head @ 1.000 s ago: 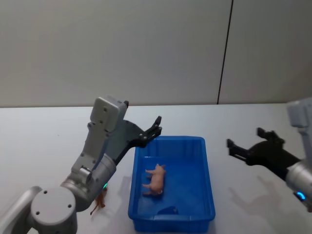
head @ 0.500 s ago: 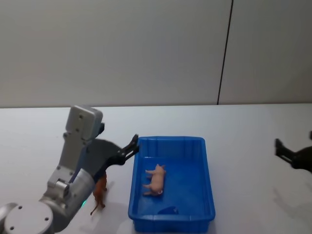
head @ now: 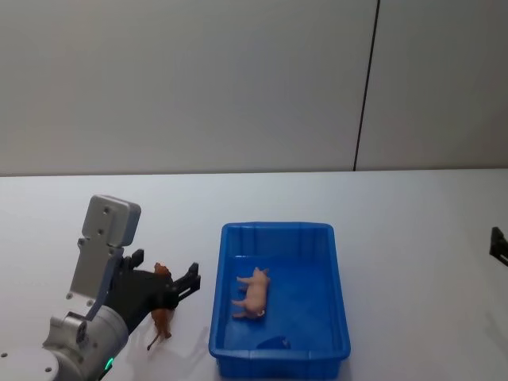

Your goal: Pick up the two dolls from the table and place them into the box.

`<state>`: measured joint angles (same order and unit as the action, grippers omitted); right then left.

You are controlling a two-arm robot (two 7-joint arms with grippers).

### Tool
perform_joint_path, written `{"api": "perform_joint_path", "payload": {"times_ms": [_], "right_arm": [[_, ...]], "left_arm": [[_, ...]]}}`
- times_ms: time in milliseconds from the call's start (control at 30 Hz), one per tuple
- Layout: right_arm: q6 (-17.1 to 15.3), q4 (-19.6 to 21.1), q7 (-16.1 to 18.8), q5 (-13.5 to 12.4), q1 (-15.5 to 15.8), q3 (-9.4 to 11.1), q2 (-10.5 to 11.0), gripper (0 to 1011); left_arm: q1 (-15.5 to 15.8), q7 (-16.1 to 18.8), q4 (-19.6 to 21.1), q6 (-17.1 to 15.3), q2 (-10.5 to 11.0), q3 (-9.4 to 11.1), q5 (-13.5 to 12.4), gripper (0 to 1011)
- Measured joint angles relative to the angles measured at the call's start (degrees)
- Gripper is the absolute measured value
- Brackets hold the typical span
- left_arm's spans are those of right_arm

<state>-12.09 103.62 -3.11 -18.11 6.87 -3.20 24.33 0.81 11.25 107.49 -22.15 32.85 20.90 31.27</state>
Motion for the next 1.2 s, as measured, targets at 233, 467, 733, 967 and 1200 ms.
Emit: {"api": "perform_joint_path", "payload": {"times_ms": [233,467,733,967,1200], "right_arm": [[0.61,0.30,-0.98,-0.23,0.80,0.55,0.47,1001],[0.92,0.49,-1.50,-0.36,1.24,0.85,0.73,1001],[1.10,0.61,-1.82,-0.43,1.52,1.03,0.89,1001],[1.23,0.65,-2.01,-0.48,1.66,1.14,0.97,1001],[1.29,0.69,-2.10,-0.51,1.74,1.19,1.01,1001]], "left_arm": [[0.76,-1.74,-2.42,-4.98,0.20,-0.95,3.36,1000],[3.74,-6.42,-7.57,-8.07,-0.99,-1.28,3.80,1000],[7.40,-11.56,-13.97,-10.09,-2.75,-1.29,2.55,1000],[9.82,-14.04,-18.22,-11.69,-4.06,-1.22,2.03,1000],[11.23,-15.40,-20.81,-12.78,-4.90,-1.19,1.83,948]]}}
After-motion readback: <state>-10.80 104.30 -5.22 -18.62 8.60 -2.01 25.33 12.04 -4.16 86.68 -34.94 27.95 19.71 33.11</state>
